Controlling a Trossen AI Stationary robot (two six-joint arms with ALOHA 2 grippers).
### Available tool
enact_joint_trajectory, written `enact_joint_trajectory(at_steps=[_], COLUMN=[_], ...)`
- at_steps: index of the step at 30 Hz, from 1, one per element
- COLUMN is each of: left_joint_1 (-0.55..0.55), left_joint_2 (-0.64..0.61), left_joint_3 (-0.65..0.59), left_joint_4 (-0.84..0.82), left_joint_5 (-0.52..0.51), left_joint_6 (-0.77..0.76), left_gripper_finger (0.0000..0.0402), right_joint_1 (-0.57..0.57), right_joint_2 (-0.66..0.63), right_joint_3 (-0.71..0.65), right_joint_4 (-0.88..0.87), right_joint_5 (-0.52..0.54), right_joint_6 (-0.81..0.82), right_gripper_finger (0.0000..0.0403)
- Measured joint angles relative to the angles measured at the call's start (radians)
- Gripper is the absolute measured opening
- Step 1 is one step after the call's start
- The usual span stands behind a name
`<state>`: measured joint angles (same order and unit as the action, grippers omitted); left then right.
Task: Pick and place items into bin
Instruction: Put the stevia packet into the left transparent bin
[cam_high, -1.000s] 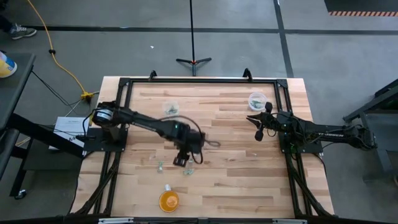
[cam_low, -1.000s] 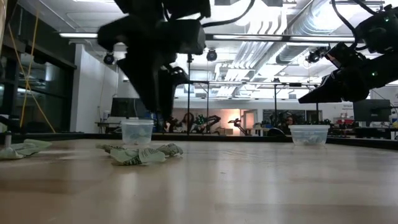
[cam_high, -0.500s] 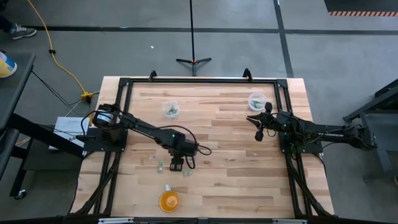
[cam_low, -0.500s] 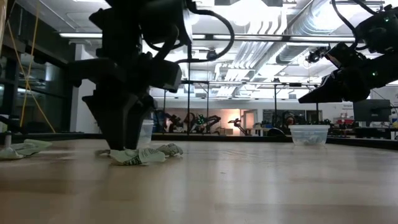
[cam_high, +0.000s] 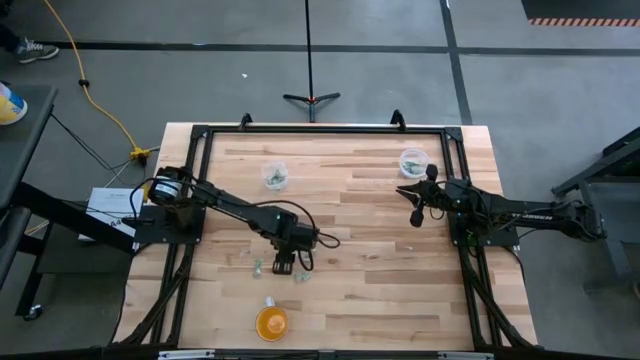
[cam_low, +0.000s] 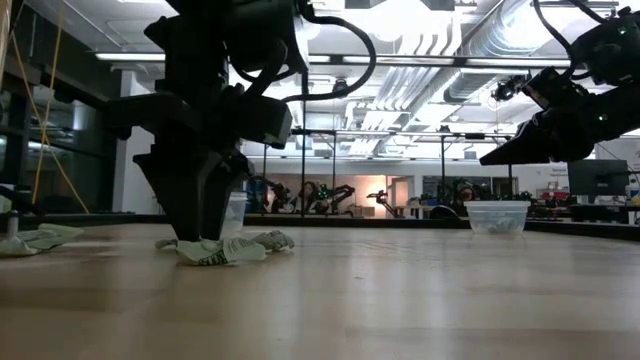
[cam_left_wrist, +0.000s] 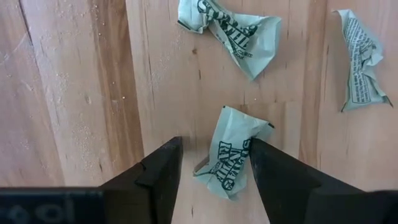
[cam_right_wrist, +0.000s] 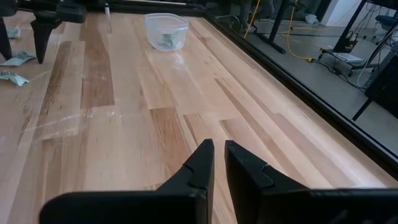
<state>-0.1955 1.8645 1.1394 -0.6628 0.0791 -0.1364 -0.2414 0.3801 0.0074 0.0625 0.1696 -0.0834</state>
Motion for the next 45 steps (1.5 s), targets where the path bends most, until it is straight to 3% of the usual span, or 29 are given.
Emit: enact_joint_trajectory(at_steps=[3,13,20,26,35,40,45], left_joint_1=[0.001,0.0,0.054,0.229,0.526,0.596,0.608], left_joint_2=[0.001,-0.014,-0.165,-0.323,-0.367,-0.353,-0.354], left_joint_3=[0.0,-0.002,-0.003,-0.003,-0.014,-0.042,-0.073], left_joint_4=[0.001,-0.001,-0.127,-0.118,-0.111,-0.068,-0.07], left_joint_5=[0.0,-0.014,-0.3,-0.35,-0.312,-0.213,-0.243], left_joint_6=[0.0,0.054,0.096,0.209,0.276,0.301,0.315], left_gripper_finger=[0.0188,0.0023,0.0048,0.0023,0.0036,0.0024,0.0042], right_joint_1=[0.0,0.0,0.0,0.0,0.0,0.0,0.0], right_joint_2=[0.0,0.0,0.0,0.0,0.0,0.0,0.0], right_joint_3=[0.0,0.0,0.0,0.0,0.0,0.0,0.0], right_joint_4=[0.0,0.001,-0.001,0.003,0.002,0.001,0.001], right_joint_5=[0.0,0.0,0.003,0.003,0.004,0.008,0.009], right_joint_6=[-0.001,-0.003,-0.003,-0.001,0.0,-0.001,-0.003], right_gripper_finger=[0.003,0.0032,0.0026,0.0027,0.0024,0.0026,0.0023])
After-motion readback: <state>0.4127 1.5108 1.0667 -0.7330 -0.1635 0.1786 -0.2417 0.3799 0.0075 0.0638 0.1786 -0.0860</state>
